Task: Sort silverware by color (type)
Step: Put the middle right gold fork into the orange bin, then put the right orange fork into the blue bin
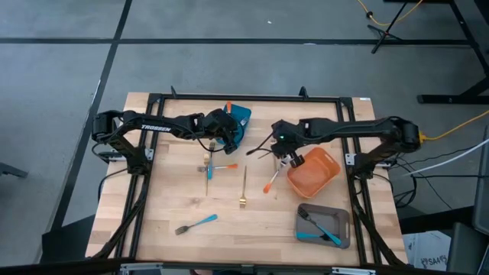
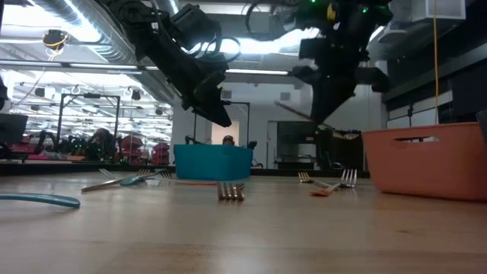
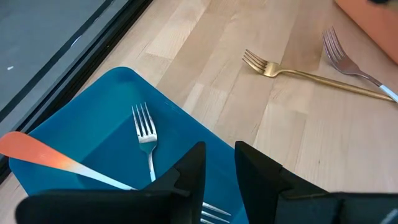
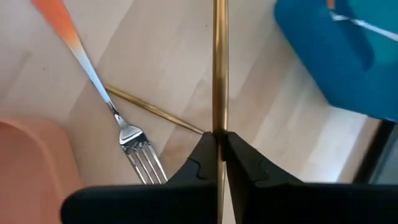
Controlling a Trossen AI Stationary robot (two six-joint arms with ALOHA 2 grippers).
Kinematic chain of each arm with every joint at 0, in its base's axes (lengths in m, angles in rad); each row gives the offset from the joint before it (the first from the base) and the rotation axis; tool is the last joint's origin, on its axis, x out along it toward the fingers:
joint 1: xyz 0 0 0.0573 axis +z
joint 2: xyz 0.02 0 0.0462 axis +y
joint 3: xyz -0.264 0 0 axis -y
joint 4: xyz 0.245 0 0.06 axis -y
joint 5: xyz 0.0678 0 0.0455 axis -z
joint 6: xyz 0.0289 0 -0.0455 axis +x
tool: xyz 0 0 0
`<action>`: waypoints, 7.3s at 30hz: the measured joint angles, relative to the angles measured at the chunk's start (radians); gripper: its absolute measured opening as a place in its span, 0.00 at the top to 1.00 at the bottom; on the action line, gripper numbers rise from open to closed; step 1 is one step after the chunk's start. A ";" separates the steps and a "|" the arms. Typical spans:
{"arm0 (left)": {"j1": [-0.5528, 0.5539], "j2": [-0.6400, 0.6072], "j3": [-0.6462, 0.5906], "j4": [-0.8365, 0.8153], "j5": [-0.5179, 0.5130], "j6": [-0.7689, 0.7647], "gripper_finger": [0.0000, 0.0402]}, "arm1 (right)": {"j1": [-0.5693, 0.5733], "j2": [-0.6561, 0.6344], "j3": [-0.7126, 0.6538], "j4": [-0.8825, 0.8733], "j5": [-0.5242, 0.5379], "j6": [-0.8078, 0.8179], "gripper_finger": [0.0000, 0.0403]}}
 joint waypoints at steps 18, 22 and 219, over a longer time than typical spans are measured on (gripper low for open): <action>0.000 0.000 0.000 0.000 -0.003 -0.002 0.80 | 0.198 -0.129 0.000 -0.114 0.114 0.169 0.99; 0.000 0.000 0.000 0.000 -0.003 -0.002 0.80 | 0.249 -0.134 0.001 -0.162 0.127 0.268 0.99; -0.003 0.000 0.000 0.007 -0.003 -0.025 0.80 | 0.188 0.323 0.036 -0.057 -0.031 0.177 0.71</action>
